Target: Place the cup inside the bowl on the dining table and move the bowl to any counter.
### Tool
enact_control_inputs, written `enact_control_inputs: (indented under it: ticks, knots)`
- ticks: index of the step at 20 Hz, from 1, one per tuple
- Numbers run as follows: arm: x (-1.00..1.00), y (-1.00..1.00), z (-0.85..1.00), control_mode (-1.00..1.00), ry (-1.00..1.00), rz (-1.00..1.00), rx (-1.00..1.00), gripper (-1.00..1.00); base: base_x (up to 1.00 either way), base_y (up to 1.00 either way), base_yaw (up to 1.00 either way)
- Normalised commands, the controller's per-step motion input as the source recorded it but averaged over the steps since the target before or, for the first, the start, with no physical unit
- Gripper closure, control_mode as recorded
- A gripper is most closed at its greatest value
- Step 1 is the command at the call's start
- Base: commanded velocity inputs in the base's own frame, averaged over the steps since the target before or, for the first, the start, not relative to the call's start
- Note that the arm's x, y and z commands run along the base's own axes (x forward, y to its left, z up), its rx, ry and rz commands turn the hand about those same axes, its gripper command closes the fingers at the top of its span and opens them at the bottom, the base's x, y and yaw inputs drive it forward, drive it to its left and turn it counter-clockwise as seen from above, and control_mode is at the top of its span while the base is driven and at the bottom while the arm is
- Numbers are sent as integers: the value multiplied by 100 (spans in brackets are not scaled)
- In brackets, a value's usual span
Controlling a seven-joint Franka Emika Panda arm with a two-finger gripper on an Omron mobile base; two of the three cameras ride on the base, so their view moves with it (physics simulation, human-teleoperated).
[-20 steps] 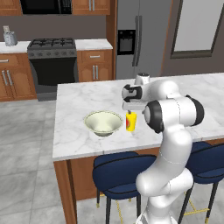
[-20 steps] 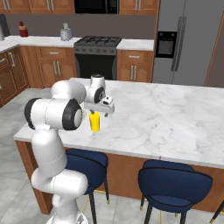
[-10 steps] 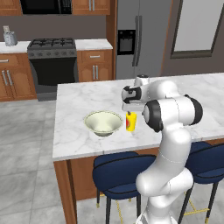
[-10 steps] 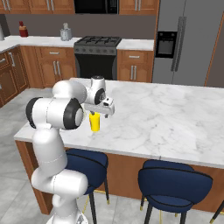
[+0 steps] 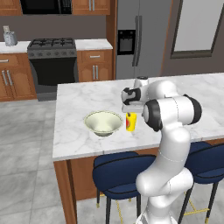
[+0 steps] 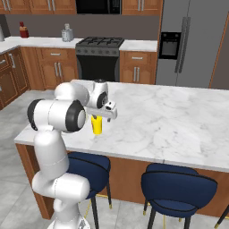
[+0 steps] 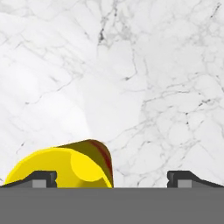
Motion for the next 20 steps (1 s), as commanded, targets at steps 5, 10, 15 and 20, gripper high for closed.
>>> enact_control_inputs:
  ticks: [5, 10, 15, 20]
  knots:
    - [0, 0, -11, -100, 0, 0, 0, -100, 0, 0, 0]
    - [0, 0, -8, -100, 0, 0, 0, -100, 0, 0, 0]
    - [0, 0, -9, -100, 0, 0, 0, -100, 0, 0, 0]
    - [0, 0, -9, -100, 0, 0, 0, -100, 0, 0, 0]
